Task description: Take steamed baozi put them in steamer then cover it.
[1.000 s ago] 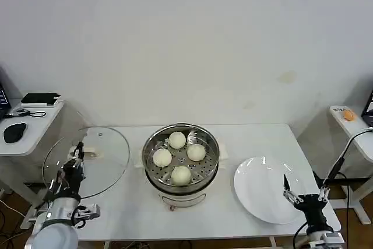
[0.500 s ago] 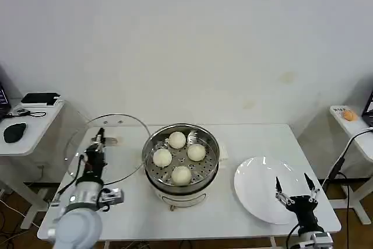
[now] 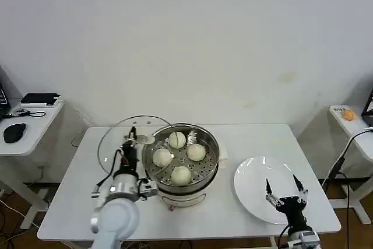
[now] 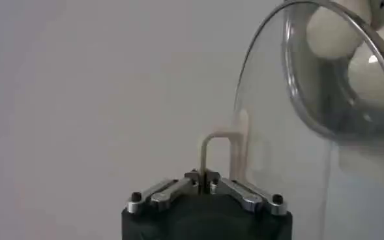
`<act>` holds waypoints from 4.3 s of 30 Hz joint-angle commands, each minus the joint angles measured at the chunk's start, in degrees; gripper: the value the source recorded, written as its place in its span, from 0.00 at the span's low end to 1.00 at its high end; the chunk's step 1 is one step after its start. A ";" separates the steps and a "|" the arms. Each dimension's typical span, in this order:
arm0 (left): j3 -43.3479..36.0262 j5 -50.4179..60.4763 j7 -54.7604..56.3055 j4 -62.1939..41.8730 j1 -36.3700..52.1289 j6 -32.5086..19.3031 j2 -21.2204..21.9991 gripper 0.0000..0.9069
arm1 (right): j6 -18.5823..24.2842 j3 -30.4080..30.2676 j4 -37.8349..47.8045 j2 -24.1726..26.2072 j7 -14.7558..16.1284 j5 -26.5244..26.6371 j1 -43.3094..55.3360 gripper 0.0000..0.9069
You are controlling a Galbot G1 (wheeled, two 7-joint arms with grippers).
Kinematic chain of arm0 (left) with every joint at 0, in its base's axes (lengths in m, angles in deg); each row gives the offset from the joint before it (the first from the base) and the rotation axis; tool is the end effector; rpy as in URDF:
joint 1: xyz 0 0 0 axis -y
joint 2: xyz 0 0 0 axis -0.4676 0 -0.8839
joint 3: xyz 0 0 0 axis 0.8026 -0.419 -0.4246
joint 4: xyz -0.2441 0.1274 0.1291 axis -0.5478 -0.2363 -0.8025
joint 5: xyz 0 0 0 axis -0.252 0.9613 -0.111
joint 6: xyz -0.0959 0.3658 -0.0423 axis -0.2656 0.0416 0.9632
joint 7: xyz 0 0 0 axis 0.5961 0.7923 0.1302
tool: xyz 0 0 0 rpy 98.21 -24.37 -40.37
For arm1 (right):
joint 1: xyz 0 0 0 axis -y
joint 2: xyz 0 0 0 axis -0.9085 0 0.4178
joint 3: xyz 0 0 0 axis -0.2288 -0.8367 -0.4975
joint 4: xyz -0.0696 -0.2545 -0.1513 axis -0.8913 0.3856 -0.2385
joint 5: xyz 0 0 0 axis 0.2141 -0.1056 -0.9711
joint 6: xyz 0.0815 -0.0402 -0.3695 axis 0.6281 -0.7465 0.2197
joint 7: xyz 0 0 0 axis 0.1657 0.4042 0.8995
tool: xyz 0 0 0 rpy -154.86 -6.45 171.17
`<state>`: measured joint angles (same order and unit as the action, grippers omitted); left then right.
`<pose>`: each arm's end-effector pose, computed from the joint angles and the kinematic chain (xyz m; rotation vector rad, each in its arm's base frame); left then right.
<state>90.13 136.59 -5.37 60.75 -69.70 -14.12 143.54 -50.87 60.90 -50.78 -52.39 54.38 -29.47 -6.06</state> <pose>0.3057 -0.0590 -0.1894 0.0927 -2.2123 -2.1752 0.2100 -0.1104 -0.3234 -0.0318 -3.0849 0.4103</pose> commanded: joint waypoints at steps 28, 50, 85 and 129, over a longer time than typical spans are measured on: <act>-11.02 13.66 -1.15 -7.29 1.85 -0.32 13.57 0.00 | 0.52 -2.13 2.78 -1.11 0.02 -2.32 0.70 1.00; -10.18 13.47 -0.44 -9.77 2.84 -0.71 13.63 0.00 | 0.30 -3.31 3.00 -1.43 0.13 -2.31 0.72 1.00; -10.37 11.51 0.50 -4.98 0.49 -1.26 13.37 1.00 | 0.40 -4.00 3.26 -1.38 0.22 -3.12 0.61 1.00; 24.44 -97.06 25.34 4.08 -31.24 -27.19 -1.95 1.00 | -1.95 -5.10 -1.96 6.93 0.20 3.22 -5.31 1.00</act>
<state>110.40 58.15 17.36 65.25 -95.78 -32.95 141.97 -52.66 56.01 -51.71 -46.30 54.51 -27.79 -10.56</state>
